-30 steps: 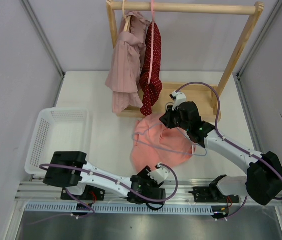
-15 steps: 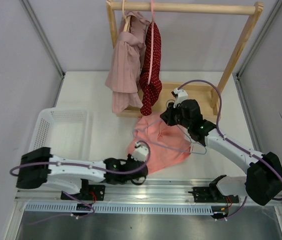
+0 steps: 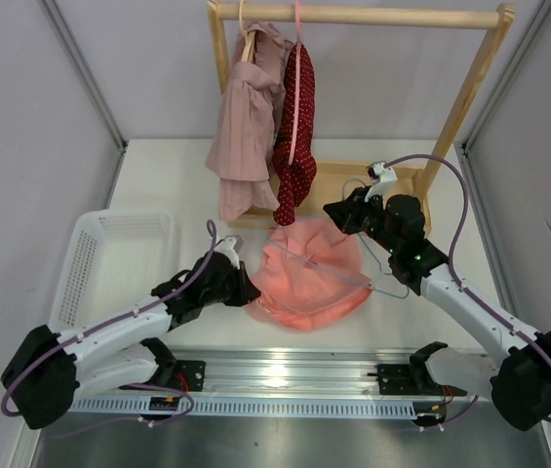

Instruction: Place the skirt on the hanger

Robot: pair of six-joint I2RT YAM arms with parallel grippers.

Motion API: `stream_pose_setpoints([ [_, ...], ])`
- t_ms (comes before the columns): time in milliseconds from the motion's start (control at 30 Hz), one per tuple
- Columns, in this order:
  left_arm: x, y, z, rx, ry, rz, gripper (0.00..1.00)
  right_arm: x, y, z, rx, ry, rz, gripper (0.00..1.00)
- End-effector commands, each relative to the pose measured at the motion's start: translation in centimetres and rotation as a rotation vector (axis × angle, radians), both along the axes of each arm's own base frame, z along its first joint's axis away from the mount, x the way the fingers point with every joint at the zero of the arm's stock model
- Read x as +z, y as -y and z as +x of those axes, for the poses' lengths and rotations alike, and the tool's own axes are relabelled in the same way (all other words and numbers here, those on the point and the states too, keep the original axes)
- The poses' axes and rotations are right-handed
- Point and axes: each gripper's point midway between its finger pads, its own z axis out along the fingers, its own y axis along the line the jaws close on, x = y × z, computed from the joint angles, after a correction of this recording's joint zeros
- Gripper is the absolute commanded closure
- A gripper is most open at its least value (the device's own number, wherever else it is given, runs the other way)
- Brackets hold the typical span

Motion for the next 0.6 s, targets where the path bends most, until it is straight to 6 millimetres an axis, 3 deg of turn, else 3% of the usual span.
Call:
stream_pose_setpoints([
  [0, 0.1, 1.2, 1.1, -0.027, -0.049, -0.137, 1.00, 2.1, -0.4, -0.5, 0.043, 0.071, 0.071, 1.00],
  [200, -0.4, 0.3, 6.0, 0.100, -0.080, -0.239, 1.00, 0.9, -0.8, -1.2, 0.097, 0.050, 0.053, 1.00],
  [333, -0.5, 0.5, 8.2, 0.152, -0.079, -0.245, 1.00, -1.6, -0.6, -0.5, 0.032, -0.026, 0.002, 1.00],
  [400, -0.5, -0.1, 9.8, 0.200, -0.064, -0.228, 1.00, -2.4, -1.7, -1.1, 0.039, -0.037, -0.020, 1.00],
  [567, 1.1, -1.1, 14.6, 0.263, -0.013, -0.200, 1.00, -5.5, -2.7, -0.7, -0.008, -0.095, -0.058, 1.00],
])
